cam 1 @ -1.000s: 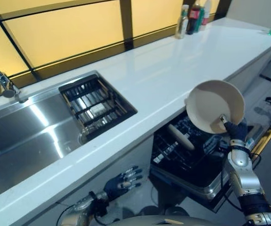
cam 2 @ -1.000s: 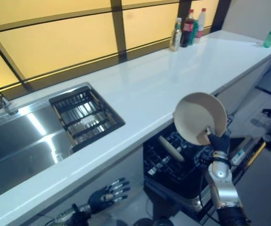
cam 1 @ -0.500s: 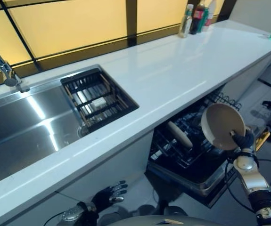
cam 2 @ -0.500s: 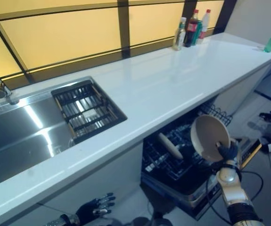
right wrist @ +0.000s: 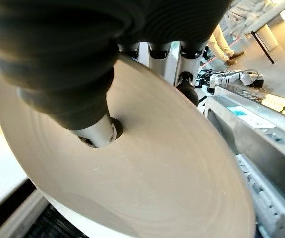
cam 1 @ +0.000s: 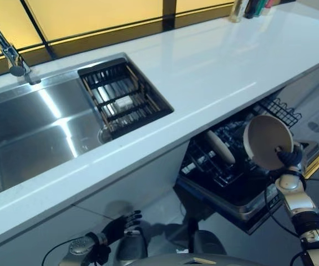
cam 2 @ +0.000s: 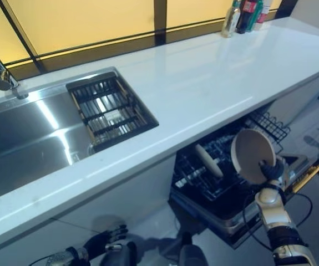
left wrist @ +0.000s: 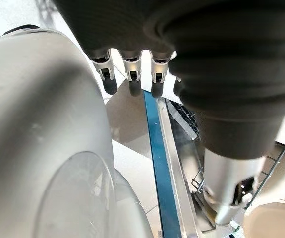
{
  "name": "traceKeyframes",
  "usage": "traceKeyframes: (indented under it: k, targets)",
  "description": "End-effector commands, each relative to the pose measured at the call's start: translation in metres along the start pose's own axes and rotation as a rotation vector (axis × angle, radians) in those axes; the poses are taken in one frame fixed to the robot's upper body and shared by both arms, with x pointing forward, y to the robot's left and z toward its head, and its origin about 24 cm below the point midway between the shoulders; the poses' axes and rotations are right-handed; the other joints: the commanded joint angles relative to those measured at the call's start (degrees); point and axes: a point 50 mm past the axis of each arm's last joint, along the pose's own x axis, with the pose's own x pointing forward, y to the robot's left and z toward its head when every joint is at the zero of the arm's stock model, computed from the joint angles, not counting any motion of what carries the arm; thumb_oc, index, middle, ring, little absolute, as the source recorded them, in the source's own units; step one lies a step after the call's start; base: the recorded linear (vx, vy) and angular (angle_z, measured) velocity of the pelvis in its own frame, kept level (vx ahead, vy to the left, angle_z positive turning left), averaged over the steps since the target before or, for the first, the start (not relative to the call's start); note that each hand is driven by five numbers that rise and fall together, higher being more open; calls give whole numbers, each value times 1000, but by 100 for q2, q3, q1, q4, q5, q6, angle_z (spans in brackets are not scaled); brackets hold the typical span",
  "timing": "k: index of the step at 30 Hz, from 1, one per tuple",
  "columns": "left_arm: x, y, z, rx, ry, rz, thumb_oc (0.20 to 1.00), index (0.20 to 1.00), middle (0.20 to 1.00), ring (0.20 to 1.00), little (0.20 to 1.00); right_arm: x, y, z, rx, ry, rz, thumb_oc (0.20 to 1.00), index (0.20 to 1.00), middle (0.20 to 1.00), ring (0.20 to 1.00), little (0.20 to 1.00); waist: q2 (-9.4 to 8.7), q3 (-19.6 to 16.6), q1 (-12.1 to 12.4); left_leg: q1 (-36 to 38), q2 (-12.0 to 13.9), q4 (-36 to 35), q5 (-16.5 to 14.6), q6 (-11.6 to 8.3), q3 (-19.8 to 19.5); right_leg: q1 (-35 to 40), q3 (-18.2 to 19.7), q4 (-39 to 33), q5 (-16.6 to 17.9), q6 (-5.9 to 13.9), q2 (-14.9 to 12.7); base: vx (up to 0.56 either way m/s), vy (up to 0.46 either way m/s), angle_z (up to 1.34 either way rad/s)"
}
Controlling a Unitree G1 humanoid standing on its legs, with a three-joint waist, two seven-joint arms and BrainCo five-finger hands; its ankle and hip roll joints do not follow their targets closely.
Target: Pick up plates and place into dishwasher.
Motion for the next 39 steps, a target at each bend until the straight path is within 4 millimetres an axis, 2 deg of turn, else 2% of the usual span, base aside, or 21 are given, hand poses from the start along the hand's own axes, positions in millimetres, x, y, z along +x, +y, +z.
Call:
traceKeyframes:
  k: [1,6,14,21,31,35,39]
  targets:
    - [-6,16,33,60,-80,-20,1000,1000,1000,1000,1000,30,-18,42,-6,-92,-115,200,200,200,200,200,-46,118,256,-199,-8,112,-207,341,-52,-350,-130,354,224,396,-265,-96,-140,14]
    - [-9,21,41,78,-86,-36,1000,1000,1000,1000,1000,45,-28,57,-47,-80,-160,200,200,200,200,200,41,255,345,-395,54,140,-92,279,-145,-354,-201,351,179,337,-218,-31,-99,10]
    - [-8,21,54,97,-107,-64,1000,1000,1000,1000,1000,59,-48,64,-122,-76,-219,200,200,200,200,200,259,342,361,-682,173,365,-63,216,-222,-460,-239,462,109,284,-224,6,-42,7]
    - [0,12,71,99,-148,-103,1000,1000,1000,1000,1000,73,-72,69,-215,-73,-267,200,200,200,200,200,560,389,359,-852,184,412,-9,104,-304,-498,-326,513,-8,258,-274,0,16,1]
    - [8,-3,80,91,-203,-159,1000,1000,1000,1000,1000,87,-102,100,-336,-153,-311,200,200,200,200,200,894,429,399,-988,107,304,125,-56,-393,-563,-484,519,-156,192,-419,-9,49,4]
    - [11,-8,85,81,-235,-172,1000,1000,1000,1000,1000,90,-108,109,-329,-162,-294,200,200,200,200,200,997,494,396,-1066,81,302,176,-94,-416,-645,-502,573,-201,158,-465,-24,58,6]
    - [13,-12,87,78,-256,-186,1000,1000,1000,1000,1000,91,-105,111,-340,-156,-258,200,200,200,200,200,1083,563,392,-1134,90,327,212,-127,-451,-718,-517,657,-252,115,-486,-14,18,2]
